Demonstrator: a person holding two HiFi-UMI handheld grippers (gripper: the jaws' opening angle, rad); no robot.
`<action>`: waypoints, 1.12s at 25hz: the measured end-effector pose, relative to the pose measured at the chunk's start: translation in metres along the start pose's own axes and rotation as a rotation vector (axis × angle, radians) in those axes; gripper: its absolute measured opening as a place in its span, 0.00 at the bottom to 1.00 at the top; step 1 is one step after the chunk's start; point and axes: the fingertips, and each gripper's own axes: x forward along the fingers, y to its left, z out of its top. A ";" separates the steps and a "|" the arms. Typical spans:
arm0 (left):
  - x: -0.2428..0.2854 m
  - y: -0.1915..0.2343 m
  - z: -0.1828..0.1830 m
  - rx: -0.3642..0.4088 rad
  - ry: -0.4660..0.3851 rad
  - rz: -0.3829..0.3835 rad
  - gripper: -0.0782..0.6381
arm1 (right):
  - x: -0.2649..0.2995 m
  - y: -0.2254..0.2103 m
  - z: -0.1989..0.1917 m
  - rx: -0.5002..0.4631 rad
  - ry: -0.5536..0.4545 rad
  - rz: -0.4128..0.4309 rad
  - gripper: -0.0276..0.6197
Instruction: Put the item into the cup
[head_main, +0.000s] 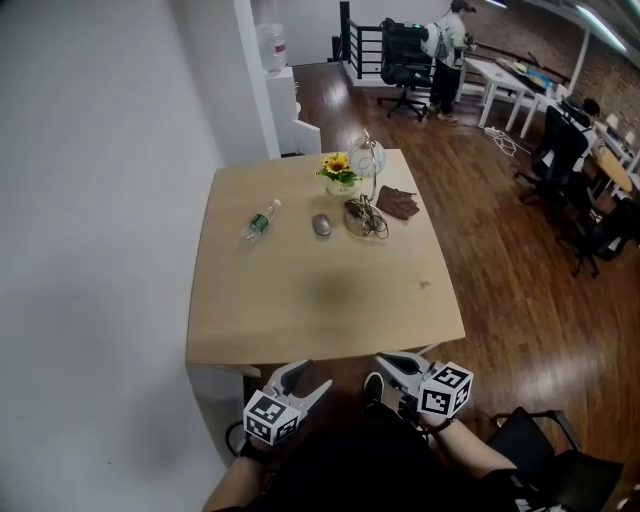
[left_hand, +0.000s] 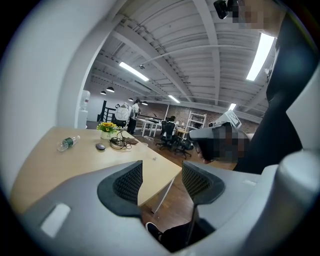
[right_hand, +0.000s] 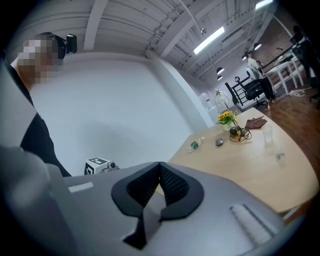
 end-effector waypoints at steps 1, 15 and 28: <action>0.011 0.006 0.005 0.000 -0.003 0.005 0.45 | 0.003 -0.011 0.005 0.003 0.008 0.003 0.05; 0.159 0.065 0.078 0.007 0.034 0.047 0.45 | 0.041 -0.139 0.090 0.008 0.078 0.120 0.05; 0.205 0.083 0.090 -0.012 0.069 0.041 0.45 | 0.048 -0.192 0.102 0.033 0.120 0.106 0.05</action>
